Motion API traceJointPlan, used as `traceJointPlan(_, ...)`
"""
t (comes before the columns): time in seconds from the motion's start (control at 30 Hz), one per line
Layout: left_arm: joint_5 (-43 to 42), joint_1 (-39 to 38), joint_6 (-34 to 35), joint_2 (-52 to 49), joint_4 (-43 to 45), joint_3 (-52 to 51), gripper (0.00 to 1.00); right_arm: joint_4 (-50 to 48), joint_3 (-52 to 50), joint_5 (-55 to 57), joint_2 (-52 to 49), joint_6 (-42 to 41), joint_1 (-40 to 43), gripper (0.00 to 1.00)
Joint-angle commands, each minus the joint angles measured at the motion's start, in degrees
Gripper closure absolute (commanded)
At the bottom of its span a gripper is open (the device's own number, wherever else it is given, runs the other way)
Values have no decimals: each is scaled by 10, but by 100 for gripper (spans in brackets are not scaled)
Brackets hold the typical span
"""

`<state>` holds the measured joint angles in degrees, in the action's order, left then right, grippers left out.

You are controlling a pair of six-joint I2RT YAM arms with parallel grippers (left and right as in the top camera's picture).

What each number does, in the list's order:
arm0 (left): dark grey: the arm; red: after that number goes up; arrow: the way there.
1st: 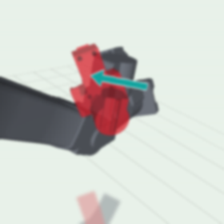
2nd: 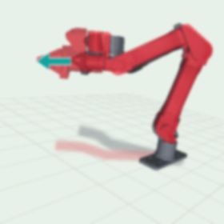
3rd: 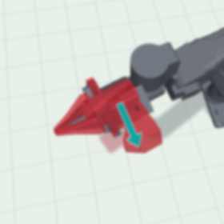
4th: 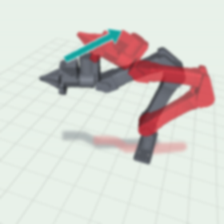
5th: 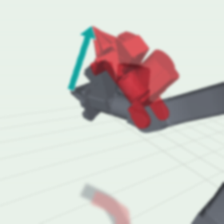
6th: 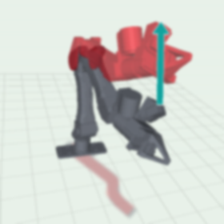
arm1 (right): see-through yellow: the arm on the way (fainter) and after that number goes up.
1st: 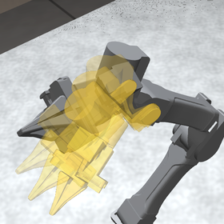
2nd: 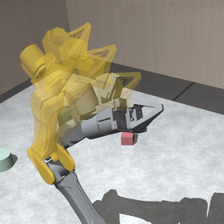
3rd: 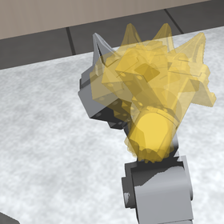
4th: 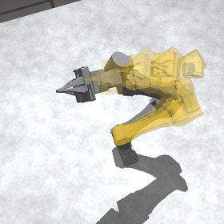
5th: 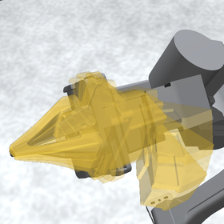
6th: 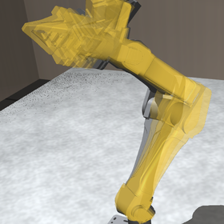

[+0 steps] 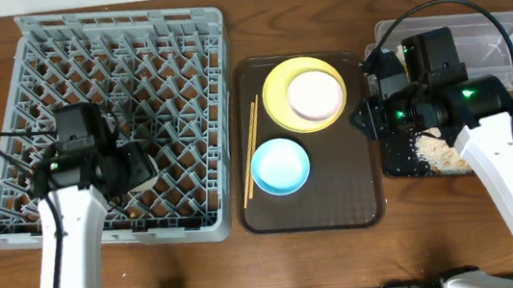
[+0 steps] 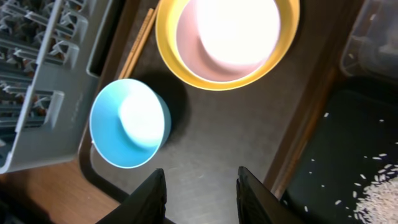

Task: Sort waste into correct bins and load items into the dishwasher
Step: 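Place the white cup into the dish rack with the left gripper, then grasp the light-blue bowl with the left gripper and lift it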

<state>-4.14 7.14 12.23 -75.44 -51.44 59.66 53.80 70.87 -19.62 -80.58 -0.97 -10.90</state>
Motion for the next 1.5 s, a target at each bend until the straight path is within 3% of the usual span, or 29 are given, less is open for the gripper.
traceJointPlan(0.0,11,2,16,-30,-4,6,94,-1,9,12,2,8,-4,65)
traceJointPlan(0.07,-2,2,18,-43,-4,6,92,-1,9,12,2,8,-4,65)
traceJointPlan(0.13,-4,2,18,-55,-4,6,69,-1,9,12,2,8,-4,65)
traceJointPlan(0.27,-5,2,18,-64,-5,6,41,0,9,12,2,8,-4,65)
traceJointPlan(0.43,-5,2,18,-63,-4,6,25,0,9,12,2,8,-4,64)
traceJointPlan(0.53,-5,2,18,-56,-6,8,17,0,9,12,2,8,-4,52)
traceJointPlan(0.63,-5,2,18,-41,-6,11,13,0,9,12,2,8,-4,44)
traceJointPlan(0.83,-52,-5,18,7,-1,13,13,-3,12,19,23,6,-2,42)
traceJointPlan(0.93,-86,-36,17,34,17,13,13,-6,13,47,49,-4,9,28)
traceJointPlan(1.07,-88,-123,9,53,56,13,13,4,13,49,77,-7,35,10)
traceJointPlan(1.23,-68,-263,5,34,116,13,16,20,13,66,99,-34,82,2)
traceJointPlan(1.33,-33,-333,5,8,144,13,17,33,13,109,99,-96,116,2)
traceJointPlan(1.47,-18,-414,5,-43,191,13,17,43,13,112,99,-104,144,6)
